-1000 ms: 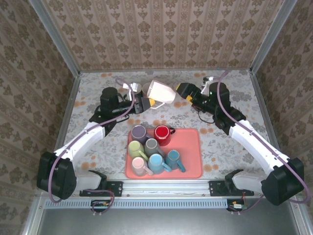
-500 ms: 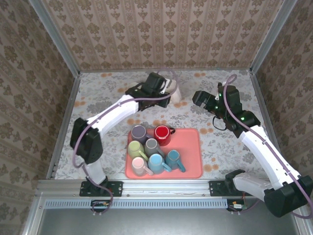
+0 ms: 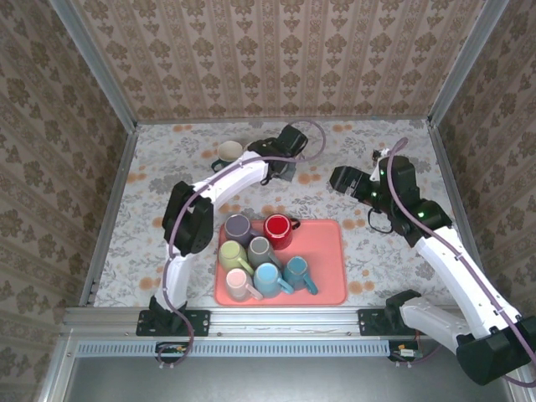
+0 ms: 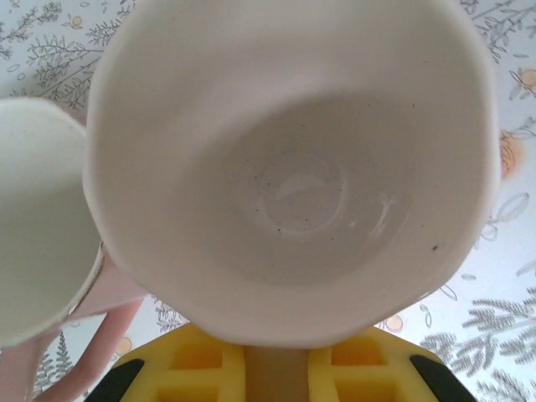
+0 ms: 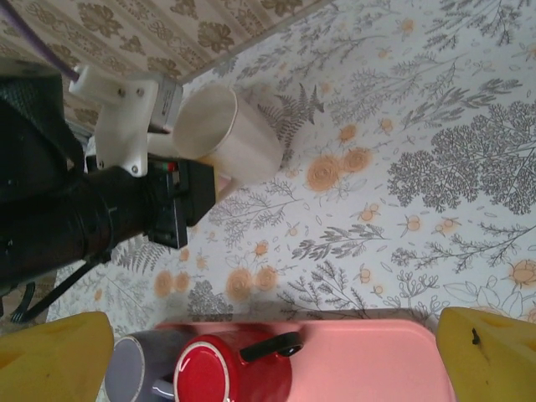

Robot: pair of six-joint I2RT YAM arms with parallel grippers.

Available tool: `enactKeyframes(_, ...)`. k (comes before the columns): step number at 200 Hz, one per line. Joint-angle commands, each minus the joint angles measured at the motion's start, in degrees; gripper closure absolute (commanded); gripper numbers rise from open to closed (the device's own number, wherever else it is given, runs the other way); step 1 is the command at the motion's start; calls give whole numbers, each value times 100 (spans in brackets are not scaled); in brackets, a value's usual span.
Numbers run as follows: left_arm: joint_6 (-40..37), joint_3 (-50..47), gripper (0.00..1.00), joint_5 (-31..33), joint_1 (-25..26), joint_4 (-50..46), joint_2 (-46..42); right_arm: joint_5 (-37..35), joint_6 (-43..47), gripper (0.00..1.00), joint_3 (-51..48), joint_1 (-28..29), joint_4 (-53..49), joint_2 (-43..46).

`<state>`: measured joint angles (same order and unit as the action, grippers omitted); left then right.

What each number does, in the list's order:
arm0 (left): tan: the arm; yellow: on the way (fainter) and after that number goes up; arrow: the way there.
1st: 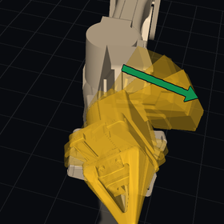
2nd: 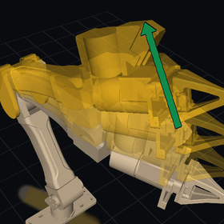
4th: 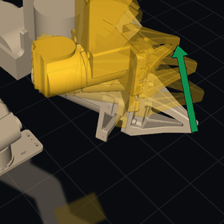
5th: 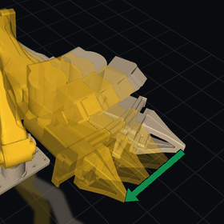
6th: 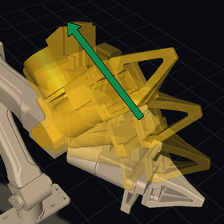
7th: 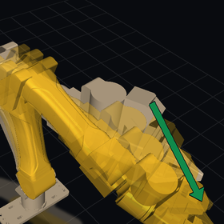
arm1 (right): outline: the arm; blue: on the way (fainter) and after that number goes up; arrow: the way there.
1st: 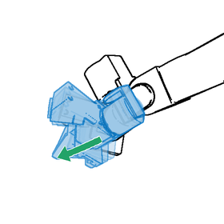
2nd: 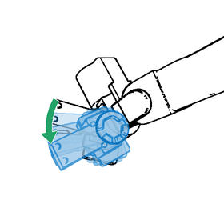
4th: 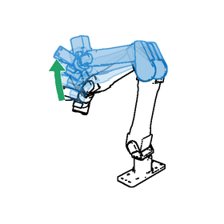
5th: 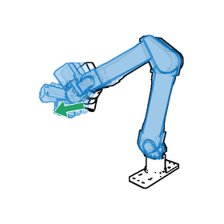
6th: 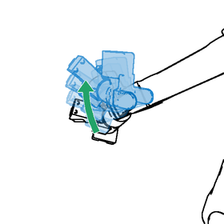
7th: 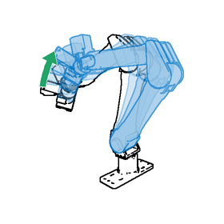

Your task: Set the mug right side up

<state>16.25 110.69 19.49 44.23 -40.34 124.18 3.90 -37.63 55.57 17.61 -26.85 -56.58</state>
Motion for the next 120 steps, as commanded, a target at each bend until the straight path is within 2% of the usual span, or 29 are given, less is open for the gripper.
enactKeyframes(1, 203, 421, 100, 477, 6, 95, 71, 115, 105, 0, -87, -32, 89, 138)
enactKeyframes(70, 484, 264, 100, 273, -177, 281, 245, 85, 111, 0, -233, -37, 142, 176)
enactKeyframes(120, 659, -144, 79, 115, -237, 535, 143, 19, 154, 0, -254, -29, 105, 156)
